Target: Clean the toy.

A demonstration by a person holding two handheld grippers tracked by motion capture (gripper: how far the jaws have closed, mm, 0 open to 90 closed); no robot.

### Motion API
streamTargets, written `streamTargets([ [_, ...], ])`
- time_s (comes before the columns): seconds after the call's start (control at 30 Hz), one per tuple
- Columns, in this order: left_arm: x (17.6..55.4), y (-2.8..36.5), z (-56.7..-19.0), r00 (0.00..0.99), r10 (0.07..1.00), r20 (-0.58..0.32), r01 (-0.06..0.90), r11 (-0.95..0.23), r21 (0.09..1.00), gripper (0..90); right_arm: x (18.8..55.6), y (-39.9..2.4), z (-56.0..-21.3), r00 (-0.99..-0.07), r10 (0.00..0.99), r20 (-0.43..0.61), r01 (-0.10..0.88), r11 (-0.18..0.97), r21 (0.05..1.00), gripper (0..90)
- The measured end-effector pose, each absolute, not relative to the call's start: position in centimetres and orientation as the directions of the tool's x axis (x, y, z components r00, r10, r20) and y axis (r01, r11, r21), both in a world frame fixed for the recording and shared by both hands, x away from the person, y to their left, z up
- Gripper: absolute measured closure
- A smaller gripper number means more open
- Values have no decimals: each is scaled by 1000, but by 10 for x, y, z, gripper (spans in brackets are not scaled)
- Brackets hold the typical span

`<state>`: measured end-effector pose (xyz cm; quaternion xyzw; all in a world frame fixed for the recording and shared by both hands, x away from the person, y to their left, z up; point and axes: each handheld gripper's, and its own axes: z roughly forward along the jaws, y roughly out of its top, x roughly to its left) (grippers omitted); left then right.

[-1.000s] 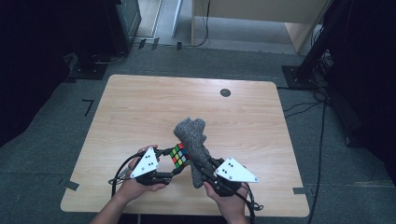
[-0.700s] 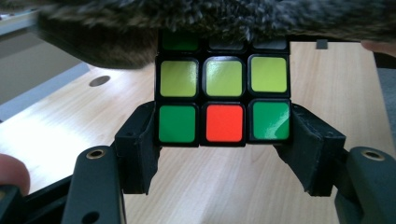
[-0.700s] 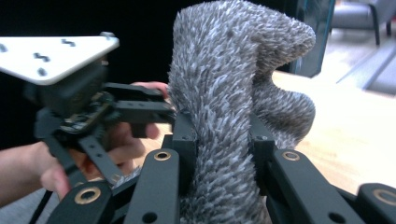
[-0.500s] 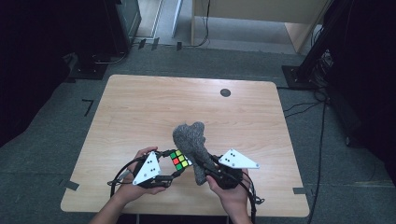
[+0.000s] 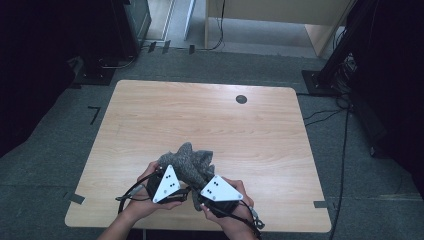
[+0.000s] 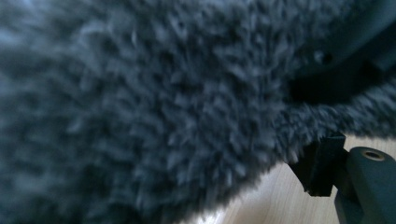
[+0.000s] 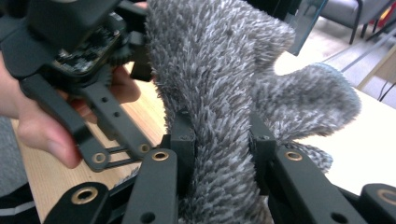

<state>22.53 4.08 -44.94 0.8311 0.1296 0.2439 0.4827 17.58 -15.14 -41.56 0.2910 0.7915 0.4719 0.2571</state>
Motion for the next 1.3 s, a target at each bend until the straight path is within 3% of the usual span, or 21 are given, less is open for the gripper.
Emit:
streamTargets([
  [0.2, 227, 43, -449, 844, 470, 259, -1, -480, 877, 346, 186, -177, -411, -543, 831, -119, 271, 308, 912, 714],
  [0.33, 230, 44, -449, 841, 477, 257, 7, -483, 875, 346, 182, -173, -409, -611, 784, -106, 215, 294, 932, 705],
  [0.43, 230, 42, -448, 846, 472, 247, 7, -474, 881, 346, 175, -155, -413, -680, 718, -149, 189, 368, 910, 700],
  [0.53, 230, 40, -447, 846, 461, 268, -6, -494, 870, 346, 178, -159, -417, -664, 733, -148, 210, 373, 904, 708],
  [0.7, 231, 40, -446, 861, 447, 241, -4, -469, 883, 346, 182, -185, -408, -520, 843, -136, 268, 312, 912, 710],
  [0.83, 232, 39, -446, 865, 443, 235, 1, -470, 883, 346, 170, -164, -406, -637, 750, -180, 193, 381, 904, 702],
  [0.93, 230, 40, -447, 865, 432, 254, -12, -487, 873, 346, 166, -149, -414, -662, 713, -231, 170, 443, 880, 701],
  [1.17, 230, 47, -443, 873, 437, 218, -8, -433, 902, 346, 185, -189, -407, -559, 823, -98, 270, 293, 917, 703],
  [1.3, 230, 55, -440, 891, 421, 170, -7, -363, 932, 345, 193, -215, -402, -579, 811, 84, 300, 116, 947, 697],
])
